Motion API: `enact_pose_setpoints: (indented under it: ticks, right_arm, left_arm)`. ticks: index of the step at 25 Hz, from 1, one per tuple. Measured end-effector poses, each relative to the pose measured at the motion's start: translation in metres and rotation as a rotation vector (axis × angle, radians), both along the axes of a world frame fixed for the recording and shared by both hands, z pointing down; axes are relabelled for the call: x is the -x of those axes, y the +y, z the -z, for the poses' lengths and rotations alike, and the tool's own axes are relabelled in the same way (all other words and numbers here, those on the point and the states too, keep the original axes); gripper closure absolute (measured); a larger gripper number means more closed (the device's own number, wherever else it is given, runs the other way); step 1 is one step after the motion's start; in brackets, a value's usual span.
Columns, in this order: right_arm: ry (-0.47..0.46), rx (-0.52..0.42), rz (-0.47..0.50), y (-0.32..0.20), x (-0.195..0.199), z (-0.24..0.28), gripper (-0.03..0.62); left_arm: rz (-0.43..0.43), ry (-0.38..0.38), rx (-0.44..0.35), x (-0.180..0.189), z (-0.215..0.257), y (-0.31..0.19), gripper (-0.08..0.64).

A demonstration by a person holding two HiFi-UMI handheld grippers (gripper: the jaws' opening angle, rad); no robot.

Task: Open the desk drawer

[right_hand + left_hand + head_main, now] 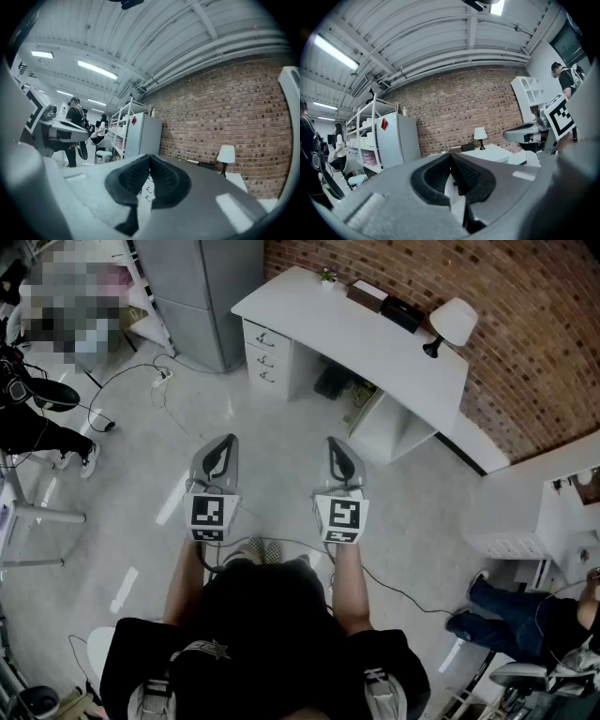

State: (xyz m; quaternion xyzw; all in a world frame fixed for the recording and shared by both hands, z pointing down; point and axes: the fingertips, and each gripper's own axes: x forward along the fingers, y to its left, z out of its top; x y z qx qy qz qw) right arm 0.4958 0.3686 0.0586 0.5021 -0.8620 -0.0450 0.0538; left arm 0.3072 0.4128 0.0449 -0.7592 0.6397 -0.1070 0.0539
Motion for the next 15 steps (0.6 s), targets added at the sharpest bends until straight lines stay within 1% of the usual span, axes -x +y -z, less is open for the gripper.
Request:
enact_pose_setpoints:
  ticks: [10,15]
  right_arm:
    - [-0.012,-0.01,0.001,-0.008,0.005,0.003,0.586]
    - [-0.02,-0.006,0.012,-0.021,0.017,0.001,0.586]
  left_arm:
    - [0.011,-0.007,-0.003,0.004,0.002,-0.003,0.551]
    - [0.033,-0.002,-0.002,0.019,0.002,-0.012,0.551]
